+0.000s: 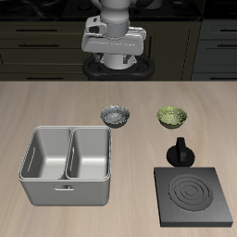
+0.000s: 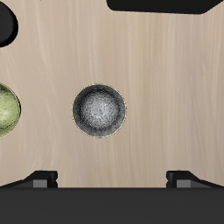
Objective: Place the black bowl on the flat stove
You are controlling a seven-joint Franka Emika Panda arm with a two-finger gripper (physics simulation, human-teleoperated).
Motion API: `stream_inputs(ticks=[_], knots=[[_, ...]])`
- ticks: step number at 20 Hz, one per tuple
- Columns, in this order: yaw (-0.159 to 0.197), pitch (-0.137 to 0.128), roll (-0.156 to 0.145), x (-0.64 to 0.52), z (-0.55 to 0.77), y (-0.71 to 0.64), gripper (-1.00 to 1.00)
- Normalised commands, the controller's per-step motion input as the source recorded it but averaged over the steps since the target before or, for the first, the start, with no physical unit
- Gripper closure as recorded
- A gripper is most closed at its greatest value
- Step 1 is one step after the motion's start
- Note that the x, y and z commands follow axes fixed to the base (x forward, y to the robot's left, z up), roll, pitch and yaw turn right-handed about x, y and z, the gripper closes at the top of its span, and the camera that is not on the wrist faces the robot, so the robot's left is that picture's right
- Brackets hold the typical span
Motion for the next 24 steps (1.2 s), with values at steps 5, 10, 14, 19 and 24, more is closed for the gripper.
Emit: stream_inputs(ticks=[5, 10, 14, 19, 24], knots=[[0.041, -0.007, 0.001, 0.11, -0.14, 0.08, -1.00], [0.004, 0.031, 0.022, 0.19, -0.20, 0.14, -1.00], [-0.003, 0.045, 0.013, 0.17, -0.28, 0.03, -1.00], [0.008, 0.060, 0.006, 0.17, -0.37, 0.02, -1.00], [0.008, 0.043, 0.010, 0.09, -0.26, 0.07, -1.00]])
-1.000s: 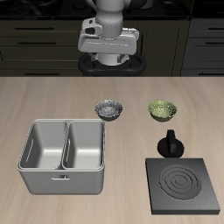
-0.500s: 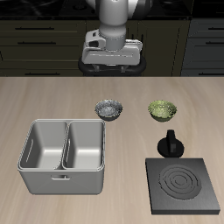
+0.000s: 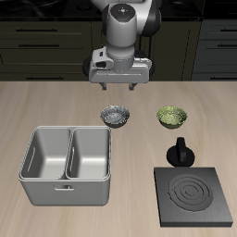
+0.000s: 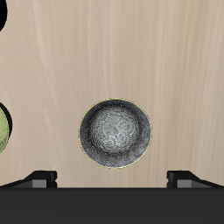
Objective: Place the black bowl on the flat stove
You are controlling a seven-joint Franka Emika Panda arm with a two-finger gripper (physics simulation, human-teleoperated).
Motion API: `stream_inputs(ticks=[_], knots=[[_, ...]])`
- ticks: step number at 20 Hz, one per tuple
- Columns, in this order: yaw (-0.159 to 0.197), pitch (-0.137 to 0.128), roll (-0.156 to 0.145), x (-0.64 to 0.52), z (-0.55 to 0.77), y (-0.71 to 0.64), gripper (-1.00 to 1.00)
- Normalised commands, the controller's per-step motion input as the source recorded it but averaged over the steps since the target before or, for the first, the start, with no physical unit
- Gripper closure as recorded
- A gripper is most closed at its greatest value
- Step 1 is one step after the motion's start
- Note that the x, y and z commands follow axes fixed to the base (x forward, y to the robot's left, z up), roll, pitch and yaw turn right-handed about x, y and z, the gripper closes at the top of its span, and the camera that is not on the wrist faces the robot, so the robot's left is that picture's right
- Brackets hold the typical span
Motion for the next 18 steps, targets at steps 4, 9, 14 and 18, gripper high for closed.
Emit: stream_inputs(ticks=[4, 9, 14, 18], knots=[[0.002, 0.043, 0.012, 0.08, -0.29, 0.11, -1.00], [0.027, 0.041, 0.006, 0.08, -0.29, 0.12, -1.00], [-0.008, 0.035, 0.011, 0.03, -0.22, 0.13, -1.00], [0.012, 0.020, -0.008, 0.06, -0.30, 0.27, -1.00]])
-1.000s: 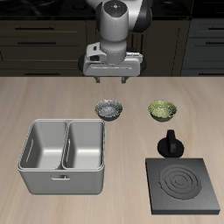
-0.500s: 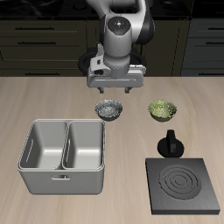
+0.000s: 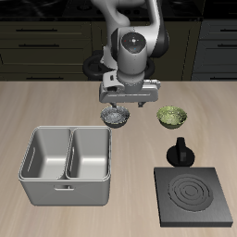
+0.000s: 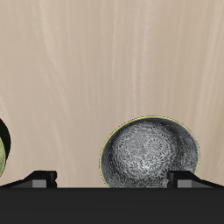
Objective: Place the black bowl on the flat stove
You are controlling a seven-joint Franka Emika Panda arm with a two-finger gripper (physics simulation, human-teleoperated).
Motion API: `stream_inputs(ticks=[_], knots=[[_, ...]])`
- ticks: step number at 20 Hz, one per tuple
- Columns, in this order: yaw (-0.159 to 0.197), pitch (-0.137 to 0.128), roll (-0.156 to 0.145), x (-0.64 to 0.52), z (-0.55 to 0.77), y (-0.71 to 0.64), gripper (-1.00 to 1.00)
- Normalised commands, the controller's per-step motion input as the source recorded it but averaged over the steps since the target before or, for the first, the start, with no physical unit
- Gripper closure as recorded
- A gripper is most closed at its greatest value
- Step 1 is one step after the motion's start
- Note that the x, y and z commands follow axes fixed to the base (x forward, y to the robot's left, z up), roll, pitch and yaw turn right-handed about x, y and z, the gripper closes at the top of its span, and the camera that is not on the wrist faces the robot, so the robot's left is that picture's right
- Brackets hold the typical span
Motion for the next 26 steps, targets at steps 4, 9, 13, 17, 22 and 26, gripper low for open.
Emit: stream_inputs(ticks=[4, 9, 13, 17, 22, 26], knots=[[0.007, 0.016, -0.005, -0.02, -0.24, 0.11, -1.00], [0.012, -0.039, -0.061, -0.11, -0.32, 0.04, -1.00], [-0.020, -0.023, -0.025, -0.06, -0.24, -0.01, -1.00], [-0.020, -0.011, -0.036, -0.08, -0.25, -0.07, -1.00], [-0.069, 0.028, -0.013, 0.01, -0.23, -0.11, -1.00], [-0.046, 0.028, -0.027, -0.03, -0.20, -0.16, -1.00]])
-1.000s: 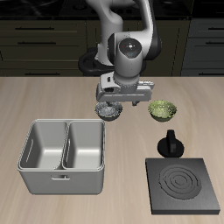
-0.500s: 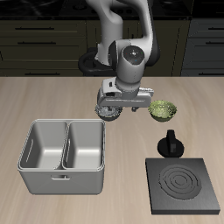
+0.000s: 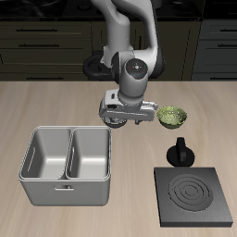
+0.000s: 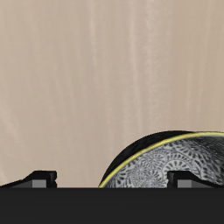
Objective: Place the black bowl on the flat stove
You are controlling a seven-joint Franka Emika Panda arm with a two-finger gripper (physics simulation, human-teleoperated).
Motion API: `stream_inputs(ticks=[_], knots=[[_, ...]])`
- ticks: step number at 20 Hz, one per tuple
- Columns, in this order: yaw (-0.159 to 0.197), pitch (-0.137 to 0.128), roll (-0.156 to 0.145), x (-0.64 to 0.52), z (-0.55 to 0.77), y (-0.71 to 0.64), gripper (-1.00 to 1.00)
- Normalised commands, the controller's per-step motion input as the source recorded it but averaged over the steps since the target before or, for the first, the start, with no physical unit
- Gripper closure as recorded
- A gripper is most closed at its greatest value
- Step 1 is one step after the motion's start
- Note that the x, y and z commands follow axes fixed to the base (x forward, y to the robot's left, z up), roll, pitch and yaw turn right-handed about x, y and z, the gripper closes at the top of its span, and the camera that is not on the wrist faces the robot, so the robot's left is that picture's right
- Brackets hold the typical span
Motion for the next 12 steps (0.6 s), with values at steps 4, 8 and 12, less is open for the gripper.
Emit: stream_inputs(ticks=[4, 8, 12], knots=[[-0.059, 0.023, 0.022, -0.04, -0.15, -0.06, -1.00], [-0.080, 0.007, 0.008, -0.05, -0.10, -0.03, 1.00], [-0.039, -0.024, 0.017, -0.02, 0.05, 0.01, 1.00]])
